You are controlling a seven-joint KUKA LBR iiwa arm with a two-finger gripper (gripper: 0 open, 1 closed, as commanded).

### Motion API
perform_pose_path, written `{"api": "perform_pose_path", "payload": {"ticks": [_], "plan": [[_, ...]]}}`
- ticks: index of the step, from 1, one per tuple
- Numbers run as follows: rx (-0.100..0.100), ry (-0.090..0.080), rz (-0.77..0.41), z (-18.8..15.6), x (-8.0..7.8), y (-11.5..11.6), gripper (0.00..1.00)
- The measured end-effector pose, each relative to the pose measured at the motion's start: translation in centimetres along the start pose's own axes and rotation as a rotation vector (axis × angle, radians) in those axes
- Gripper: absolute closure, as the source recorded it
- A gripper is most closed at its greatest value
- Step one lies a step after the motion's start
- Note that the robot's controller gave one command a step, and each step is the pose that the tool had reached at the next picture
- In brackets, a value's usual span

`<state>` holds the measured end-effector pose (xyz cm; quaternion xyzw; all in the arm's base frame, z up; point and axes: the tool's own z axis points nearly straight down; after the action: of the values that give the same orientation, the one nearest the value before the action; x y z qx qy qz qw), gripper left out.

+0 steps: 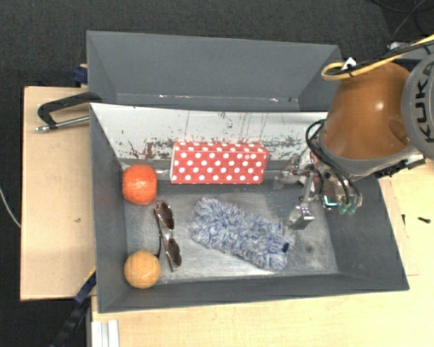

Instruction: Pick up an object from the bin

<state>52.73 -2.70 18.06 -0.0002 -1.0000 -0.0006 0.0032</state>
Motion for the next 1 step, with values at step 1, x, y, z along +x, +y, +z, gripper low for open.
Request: {"api": "perform_pose_path", "payload": {"ticks": [1], "plan": [[0.001,-0.012,-0.007,-0.09,-0.22,0.07,0.0]]}}
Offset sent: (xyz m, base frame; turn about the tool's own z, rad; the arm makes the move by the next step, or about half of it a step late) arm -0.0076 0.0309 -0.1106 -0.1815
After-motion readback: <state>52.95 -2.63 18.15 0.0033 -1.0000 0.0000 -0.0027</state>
